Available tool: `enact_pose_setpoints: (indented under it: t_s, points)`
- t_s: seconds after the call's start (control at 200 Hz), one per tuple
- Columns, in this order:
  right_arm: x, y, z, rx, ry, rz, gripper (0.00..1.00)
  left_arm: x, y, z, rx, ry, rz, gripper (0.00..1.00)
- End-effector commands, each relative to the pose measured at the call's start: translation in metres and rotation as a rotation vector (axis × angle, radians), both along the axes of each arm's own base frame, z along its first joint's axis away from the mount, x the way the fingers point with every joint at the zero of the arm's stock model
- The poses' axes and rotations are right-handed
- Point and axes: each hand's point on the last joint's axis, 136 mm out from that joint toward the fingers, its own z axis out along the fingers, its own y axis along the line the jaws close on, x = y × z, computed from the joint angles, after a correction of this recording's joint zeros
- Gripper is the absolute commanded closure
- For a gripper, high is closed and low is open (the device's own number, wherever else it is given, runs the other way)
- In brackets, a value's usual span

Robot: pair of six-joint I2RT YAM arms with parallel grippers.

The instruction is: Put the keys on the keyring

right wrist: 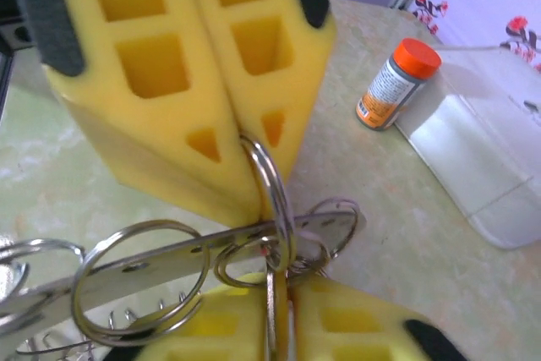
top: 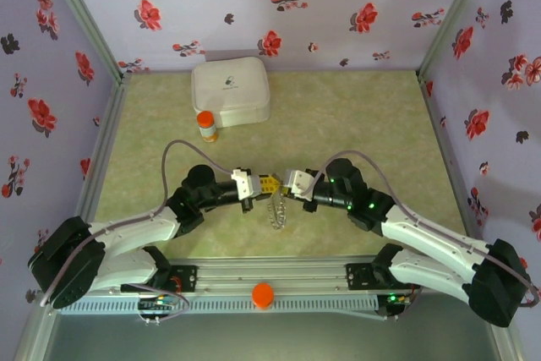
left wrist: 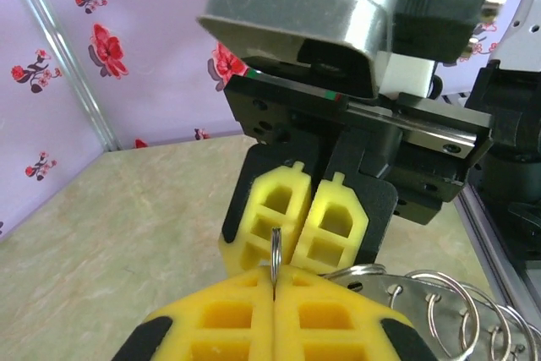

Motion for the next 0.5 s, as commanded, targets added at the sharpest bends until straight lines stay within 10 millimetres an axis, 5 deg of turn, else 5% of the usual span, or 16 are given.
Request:
enact_pose_setpoints:
  t_s: [0.0,0.245,0.345,0.495]
  points:
    - [0.011,-0.006,0.019,0.014,-0.084,-0.052,1.00,0.005,0.006,0.011,-0.045,-0.012,0.043,1.00]
    - [0.007,-0.006,0.048,-0.033,-0.117,-0.008,1.00,0.022,0.007,-0.027,0.128,0.035,0.124,1.00]
    - [0.012,-0.011,0.039,-0.081,-0.129,-0.036,1.00,0.028,0.010,-0.030,0.115,0.051,0.169,0.76]
    - [0.019,-0.008,0.045,-0.099,-0.143,-0.060,1.00,0.031,0.022,-0.028,0.063,0.058,0.236,0.23]
